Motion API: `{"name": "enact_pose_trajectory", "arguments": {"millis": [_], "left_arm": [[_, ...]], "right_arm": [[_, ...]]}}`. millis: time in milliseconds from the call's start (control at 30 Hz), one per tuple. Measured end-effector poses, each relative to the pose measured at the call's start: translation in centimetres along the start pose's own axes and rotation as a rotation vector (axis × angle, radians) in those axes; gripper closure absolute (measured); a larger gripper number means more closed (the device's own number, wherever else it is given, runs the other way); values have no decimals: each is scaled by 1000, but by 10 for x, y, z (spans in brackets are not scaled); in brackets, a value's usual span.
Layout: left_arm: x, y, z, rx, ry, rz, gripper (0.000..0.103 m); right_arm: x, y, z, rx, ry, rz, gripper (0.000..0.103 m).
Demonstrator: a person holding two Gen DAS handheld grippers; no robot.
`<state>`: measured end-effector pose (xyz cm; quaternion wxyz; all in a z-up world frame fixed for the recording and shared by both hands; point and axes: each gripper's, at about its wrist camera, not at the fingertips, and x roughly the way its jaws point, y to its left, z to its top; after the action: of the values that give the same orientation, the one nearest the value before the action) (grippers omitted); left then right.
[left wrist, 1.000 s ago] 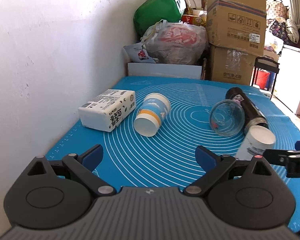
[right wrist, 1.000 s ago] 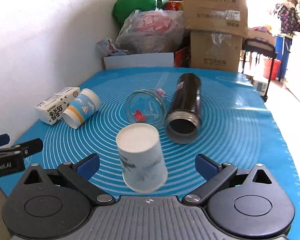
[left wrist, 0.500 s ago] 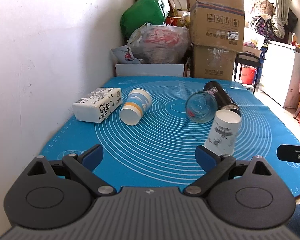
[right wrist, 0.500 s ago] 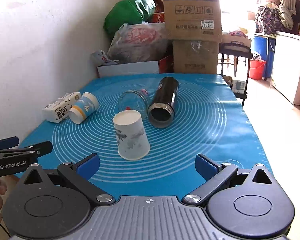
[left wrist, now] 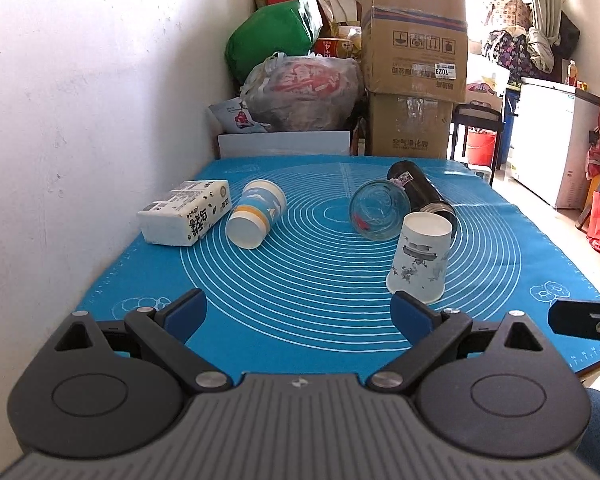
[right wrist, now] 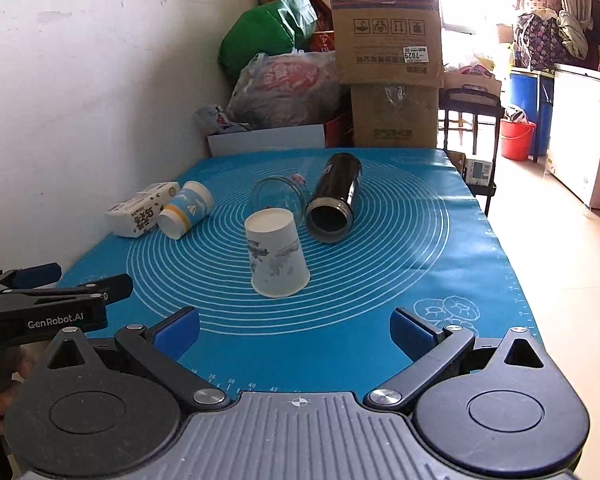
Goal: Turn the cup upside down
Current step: 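Open the right gripper and pull it back from the cup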
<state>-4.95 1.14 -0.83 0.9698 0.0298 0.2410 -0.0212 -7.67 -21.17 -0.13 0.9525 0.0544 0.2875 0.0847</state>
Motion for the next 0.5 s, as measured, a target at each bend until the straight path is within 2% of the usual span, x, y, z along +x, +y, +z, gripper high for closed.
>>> {"name": "enact_pose_trajectory", "arguments": {"millis": [500], "left_arm": [[-1,-1,-1,12,5,-1,6]], "right_arm": [[-1,2,-3,-2,8,12,0]]}}
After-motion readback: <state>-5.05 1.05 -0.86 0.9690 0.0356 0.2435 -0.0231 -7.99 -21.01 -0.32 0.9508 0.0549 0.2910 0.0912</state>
